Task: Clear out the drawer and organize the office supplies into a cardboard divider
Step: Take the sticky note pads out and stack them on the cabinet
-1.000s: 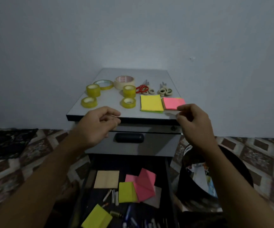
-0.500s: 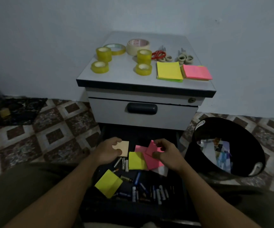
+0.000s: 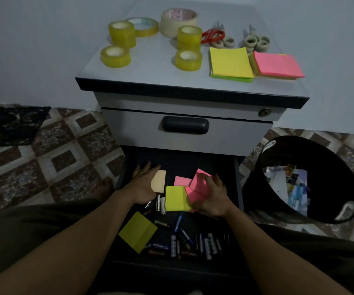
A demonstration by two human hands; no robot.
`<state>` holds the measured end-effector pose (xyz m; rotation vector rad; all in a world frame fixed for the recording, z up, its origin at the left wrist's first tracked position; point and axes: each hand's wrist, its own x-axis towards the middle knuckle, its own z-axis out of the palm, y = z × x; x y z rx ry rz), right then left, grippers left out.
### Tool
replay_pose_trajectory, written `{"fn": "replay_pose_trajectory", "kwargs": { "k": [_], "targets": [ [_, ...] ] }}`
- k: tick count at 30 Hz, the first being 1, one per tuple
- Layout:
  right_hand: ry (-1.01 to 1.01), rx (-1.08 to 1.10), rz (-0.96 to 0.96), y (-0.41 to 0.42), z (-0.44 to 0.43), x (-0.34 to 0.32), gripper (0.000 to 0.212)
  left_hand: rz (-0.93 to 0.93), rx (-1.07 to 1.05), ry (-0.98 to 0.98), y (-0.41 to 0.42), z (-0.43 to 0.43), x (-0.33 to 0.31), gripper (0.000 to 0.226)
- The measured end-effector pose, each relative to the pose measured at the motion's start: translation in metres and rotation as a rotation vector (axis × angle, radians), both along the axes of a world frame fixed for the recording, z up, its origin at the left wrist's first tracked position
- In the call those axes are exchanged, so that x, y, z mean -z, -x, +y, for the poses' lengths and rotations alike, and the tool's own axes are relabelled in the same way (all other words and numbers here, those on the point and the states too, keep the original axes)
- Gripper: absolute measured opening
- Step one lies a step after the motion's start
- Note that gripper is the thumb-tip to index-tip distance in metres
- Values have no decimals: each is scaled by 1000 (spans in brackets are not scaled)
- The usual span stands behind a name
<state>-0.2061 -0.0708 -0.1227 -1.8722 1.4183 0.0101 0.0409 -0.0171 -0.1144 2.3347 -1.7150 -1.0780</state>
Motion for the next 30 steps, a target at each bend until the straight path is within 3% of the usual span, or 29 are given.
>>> {"fn": "replay_pose_trajectory", "kwargs": {
  "k": [7, 15, 18, 22, 25, 30],
  "targets": [
    [43, -76, 47, 1, -4, 14, 107, -91, 120, -49, -7, -8, 4, 94],
    [139, -116, 157, 1, 8, 16, 101, -247, 186, 44, -5, 0, 4, 86],
    [180, -70, 201, -1, 15, 18, 94, -257, 178, 64, -4, 5, 2, 90],
    [168, 36, 201, -3, 22, 20, 103, -232, 141, 110, -3, 6, -4, 91],
    [176, 141, 128, -3, 29, 6, 100, -207, 123, 160, -3, 5, -10, 89],
    [181, 145, 174, -4, 35, 3, 94, -223, 122, 200, -2, 4, -21, 86]
  ]
}}
